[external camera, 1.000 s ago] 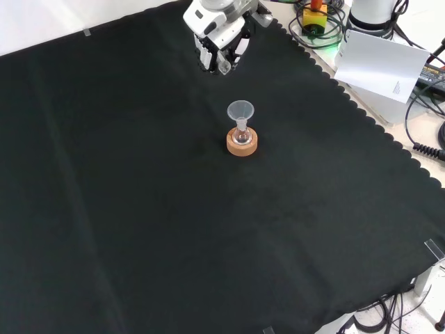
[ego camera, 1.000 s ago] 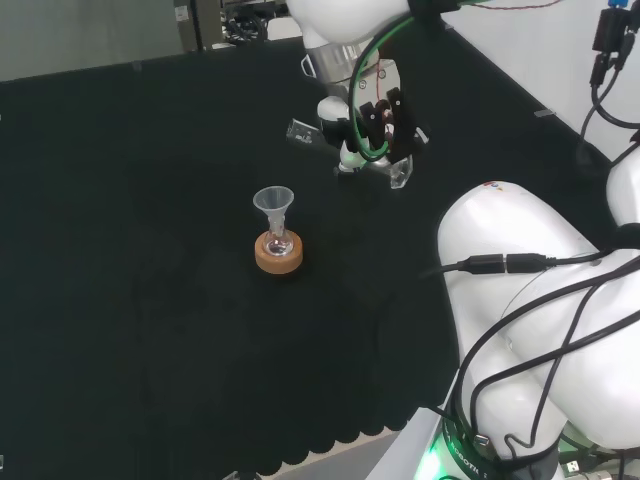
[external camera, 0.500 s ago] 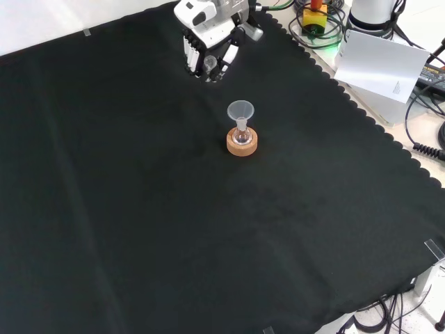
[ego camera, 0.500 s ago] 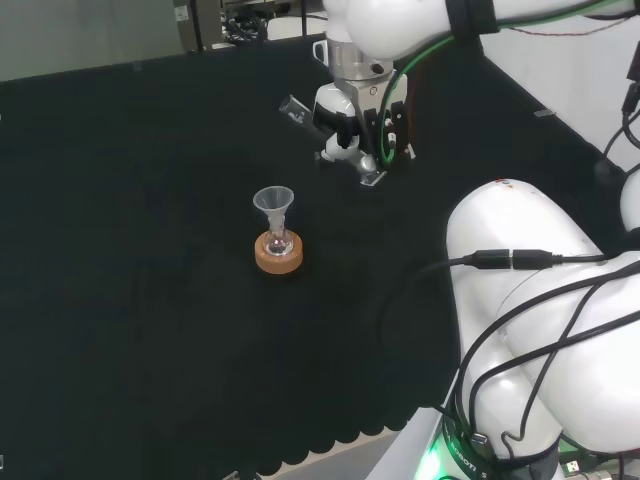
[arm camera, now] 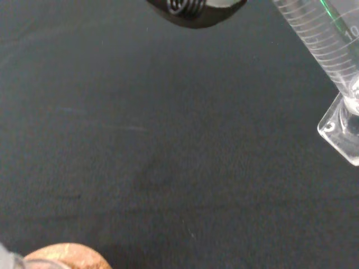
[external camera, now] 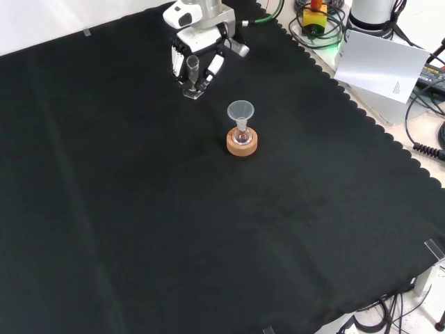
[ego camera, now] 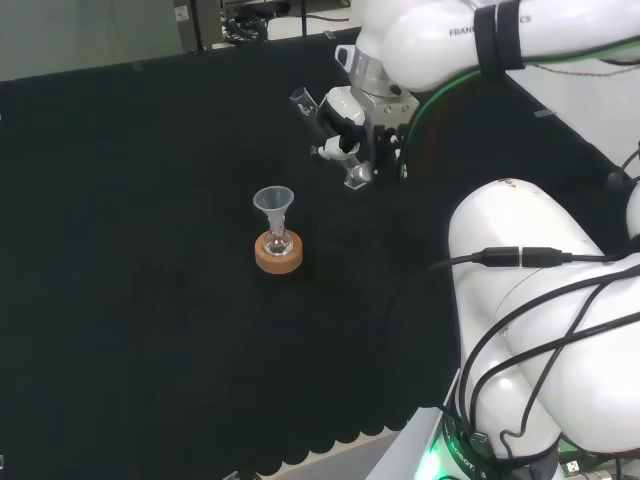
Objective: Put the graduated cylinder back on the table.
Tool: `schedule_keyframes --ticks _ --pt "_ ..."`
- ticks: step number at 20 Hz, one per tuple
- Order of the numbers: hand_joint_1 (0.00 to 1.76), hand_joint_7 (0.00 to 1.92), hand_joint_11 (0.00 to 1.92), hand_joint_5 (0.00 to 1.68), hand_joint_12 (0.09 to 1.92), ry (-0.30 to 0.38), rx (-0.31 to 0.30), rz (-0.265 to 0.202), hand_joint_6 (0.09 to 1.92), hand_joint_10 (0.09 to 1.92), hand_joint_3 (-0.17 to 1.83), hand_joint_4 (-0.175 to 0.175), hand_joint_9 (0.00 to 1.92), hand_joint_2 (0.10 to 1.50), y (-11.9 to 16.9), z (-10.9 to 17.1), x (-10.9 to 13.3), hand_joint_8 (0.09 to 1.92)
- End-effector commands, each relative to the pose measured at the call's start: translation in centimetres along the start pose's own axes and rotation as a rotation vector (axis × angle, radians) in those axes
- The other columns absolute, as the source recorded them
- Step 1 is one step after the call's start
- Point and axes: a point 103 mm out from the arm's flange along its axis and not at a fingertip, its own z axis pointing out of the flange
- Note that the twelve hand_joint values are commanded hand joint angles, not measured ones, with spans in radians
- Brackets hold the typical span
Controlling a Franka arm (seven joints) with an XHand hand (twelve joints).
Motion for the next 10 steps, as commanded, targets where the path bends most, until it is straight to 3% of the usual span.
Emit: schedule_keyframes --ticks 1,10 --pt "1.27 1.07 1.28 1.05 0.70 0.145 -0.076 -0.030 0.89 0.09 0.00 -0.175 1.47 1.08 1.8 2.9 -1.6 0.88" --pt "1.27 1.07 1.28 1.05 0.70 0.230 -0.122 -0.050 0.90 0.09 0.00 -0.175 1.46 1.08 3.4 4.6 -1.2 0.89"
